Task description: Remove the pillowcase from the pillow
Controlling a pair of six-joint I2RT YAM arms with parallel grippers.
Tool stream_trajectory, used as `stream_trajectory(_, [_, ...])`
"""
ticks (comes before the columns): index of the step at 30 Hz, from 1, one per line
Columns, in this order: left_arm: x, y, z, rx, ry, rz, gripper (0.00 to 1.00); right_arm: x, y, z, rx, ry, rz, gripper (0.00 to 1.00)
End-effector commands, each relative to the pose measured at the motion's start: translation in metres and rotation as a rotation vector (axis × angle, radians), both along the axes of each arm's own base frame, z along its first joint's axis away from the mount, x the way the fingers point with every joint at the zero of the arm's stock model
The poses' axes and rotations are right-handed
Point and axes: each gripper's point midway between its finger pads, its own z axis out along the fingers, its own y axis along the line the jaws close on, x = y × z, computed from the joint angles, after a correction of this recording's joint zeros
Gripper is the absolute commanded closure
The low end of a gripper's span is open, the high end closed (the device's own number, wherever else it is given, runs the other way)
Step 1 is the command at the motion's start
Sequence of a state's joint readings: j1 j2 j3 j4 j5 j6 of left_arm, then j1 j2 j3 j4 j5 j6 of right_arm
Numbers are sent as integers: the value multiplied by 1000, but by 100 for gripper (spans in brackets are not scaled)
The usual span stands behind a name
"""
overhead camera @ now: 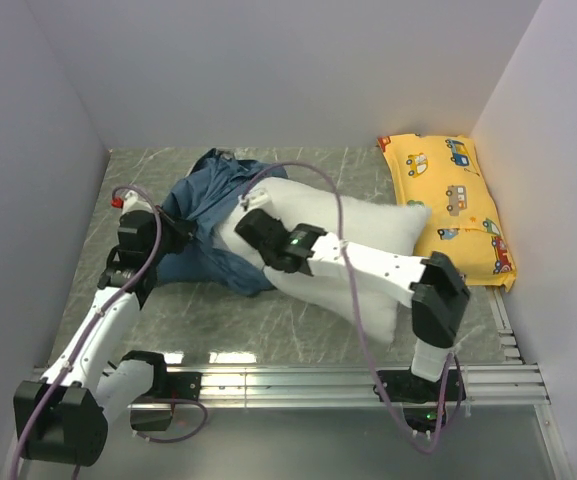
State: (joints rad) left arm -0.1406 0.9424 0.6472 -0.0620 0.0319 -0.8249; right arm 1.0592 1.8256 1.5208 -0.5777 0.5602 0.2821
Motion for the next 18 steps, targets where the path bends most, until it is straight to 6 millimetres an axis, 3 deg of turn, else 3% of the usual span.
stream_trajectory(1, [10,24,5,0,-1,38,100,9,-49,45,102,-5,-96,100])
stream_trajectory(7, [21,91,11,-40,-5,166,99,11,-91,91,292,-6,-130,100])
stream_trajectory(10, [28,98,20,-57,-21,153,99,8,-100,98,379,12,-114,100])
stream_trajectory(11, [32,96,30,-60,-47,137,100,4,-90,99,419,31,-71,100])
stream_trajectory(13, [38,78,46,-79,-110,37,100,2,-82,93,444,67,-55,100])
stream_trajectory(16, [40,44,65,-62,-134,-128,83,2,-60,86,486,127,-5,100])
stream_trajectory(17, [40,35,72,-40,-149,-161,62,5,-54,90,505,125,4,100])
stream_trajectory(18, [38,34,69,-14,-116,-143,51,7,-49,89,508,131,8,100])
